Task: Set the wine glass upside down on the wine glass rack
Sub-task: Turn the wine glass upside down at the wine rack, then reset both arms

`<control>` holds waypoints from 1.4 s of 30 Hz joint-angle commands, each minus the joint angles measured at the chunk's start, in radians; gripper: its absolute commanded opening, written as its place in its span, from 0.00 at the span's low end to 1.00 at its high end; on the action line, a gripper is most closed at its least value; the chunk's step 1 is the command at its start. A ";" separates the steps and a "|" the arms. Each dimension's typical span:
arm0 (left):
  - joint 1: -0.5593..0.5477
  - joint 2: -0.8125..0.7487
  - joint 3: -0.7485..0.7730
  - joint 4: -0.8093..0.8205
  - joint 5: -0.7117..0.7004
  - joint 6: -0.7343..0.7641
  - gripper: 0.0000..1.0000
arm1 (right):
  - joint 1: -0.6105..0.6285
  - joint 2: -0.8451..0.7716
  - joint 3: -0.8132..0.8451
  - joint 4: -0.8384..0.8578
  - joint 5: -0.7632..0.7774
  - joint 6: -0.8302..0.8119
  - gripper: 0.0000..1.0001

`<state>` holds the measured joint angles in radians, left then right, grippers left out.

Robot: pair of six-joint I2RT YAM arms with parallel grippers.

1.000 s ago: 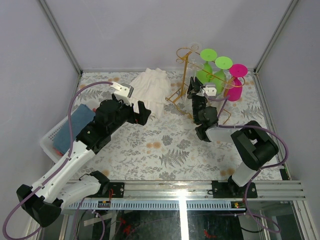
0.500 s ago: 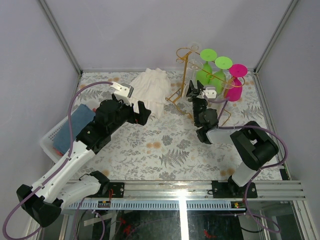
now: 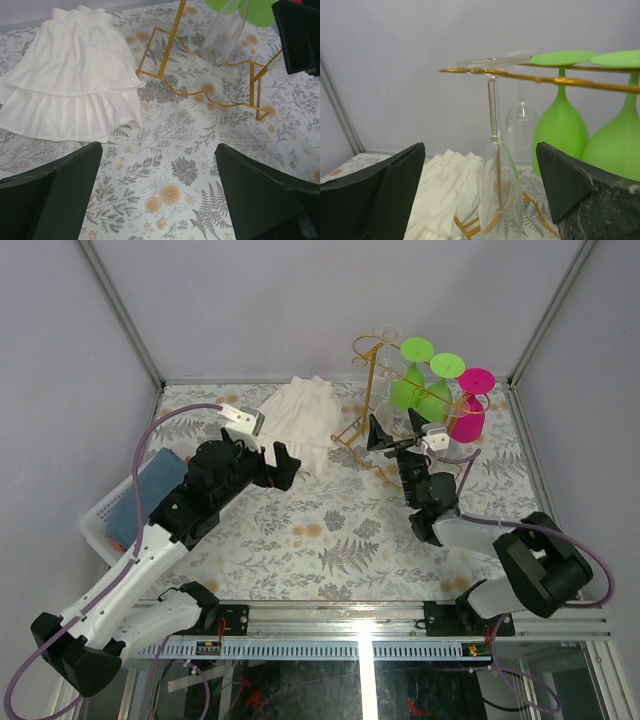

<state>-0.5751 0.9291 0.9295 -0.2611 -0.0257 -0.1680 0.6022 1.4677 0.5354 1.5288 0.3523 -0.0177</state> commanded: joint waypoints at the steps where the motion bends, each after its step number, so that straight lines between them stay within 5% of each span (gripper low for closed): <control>1: 0.006 -0.034 -0.006 0.056 -0.038 -0.010 0.96 | 0.013 -0.144 -0.019 -0.131 -0.093 0.020 0.99; 8: 0.007 -0.099 -0.037 0.042 -0.094 -0.060 0.97 | 0.084 -0.365 0.043 -0.648 -0.225 0.008 0.99; 15: 0.006 -0.225 -0.084 -0.040 -0.117 -0.086 1.00 | 0.105 -0.606 0.222 -1.455 -0.327 0.150 0.99; 19: 0.006 -0.296 -0.106 -0.098 -0.146 -0.102 1.00 | 0.105 -0.778 0.228 -1.703 -0.309 0.203 0.99; 31: 0.006 -0.411 -0.178 -0.187 -0.159 -0.185 1.00 | 0.105 -1.306 0.097 -1.932 -0.175 0.291 0.99; 42: 0.004 -0.505 -0.229 -0.240 -0.181 -0.212 1.00 | 0.105 -1.332 0.095 -1.949 -0.139 0.282 1.00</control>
<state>-0.5751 0.4576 0.7090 -0.5056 -0.1852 -0.3653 0.7017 0.1349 0.6285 -0.4374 0.2016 0.2642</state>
